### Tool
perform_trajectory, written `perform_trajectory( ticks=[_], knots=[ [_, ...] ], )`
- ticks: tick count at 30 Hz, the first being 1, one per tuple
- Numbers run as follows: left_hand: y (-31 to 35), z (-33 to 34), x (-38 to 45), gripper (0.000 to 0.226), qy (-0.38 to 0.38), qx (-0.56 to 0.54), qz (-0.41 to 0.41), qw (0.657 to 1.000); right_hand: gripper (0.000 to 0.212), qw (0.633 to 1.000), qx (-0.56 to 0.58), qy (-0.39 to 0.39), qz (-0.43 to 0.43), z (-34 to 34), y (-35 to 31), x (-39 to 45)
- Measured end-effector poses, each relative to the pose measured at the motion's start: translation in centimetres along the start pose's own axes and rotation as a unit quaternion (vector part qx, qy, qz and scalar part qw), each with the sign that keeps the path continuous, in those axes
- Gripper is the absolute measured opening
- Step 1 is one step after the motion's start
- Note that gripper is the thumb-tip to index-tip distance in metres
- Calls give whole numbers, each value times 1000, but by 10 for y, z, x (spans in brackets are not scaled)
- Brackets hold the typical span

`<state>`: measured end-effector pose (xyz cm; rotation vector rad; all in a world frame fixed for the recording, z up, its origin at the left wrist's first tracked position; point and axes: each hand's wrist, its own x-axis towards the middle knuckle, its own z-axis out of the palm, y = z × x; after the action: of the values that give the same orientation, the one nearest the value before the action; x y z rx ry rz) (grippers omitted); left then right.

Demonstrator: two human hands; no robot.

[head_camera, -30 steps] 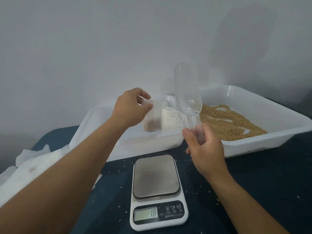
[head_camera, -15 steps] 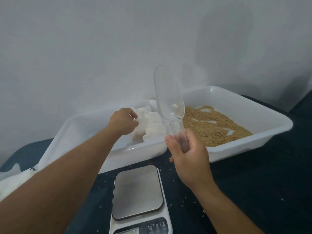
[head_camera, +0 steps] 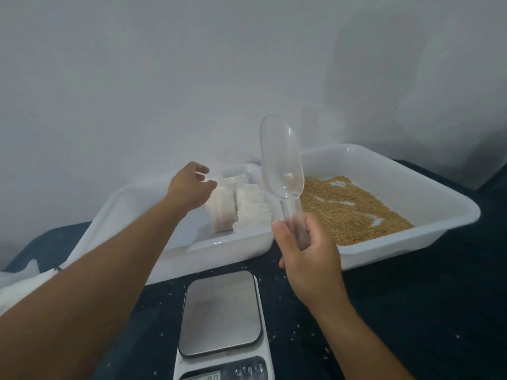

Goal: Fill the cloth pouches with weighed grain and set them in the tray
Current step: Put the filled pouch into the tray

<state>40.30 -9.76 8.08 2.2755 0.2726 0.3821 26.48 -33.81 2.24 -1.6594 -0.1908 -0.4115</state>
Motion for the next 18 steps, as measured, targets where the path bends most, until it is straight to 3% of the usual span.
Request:
perform_trajectory(
  ticks=[4, 9, 13, 18],
  knots=[
    [5, -29, -56, 22, 66, -52, 73, 994, 16, 999, 17, -20, 23, -1, 4, 2],
    [-24, -53, -148, 22, 96, -88, 112, 985, 44, 998, -30, -7, 61, -9, 10, 9],
    [-72, -55, -190, 23, 106, -45, 79, 990, 38, 992, -117, 50, 4, -18, 3, 11],
    [-128, -75, -204, 21, 126, 63, 13, 990, 38, 971, -231, 46, -40, -27, -14, 33]
  ],
)
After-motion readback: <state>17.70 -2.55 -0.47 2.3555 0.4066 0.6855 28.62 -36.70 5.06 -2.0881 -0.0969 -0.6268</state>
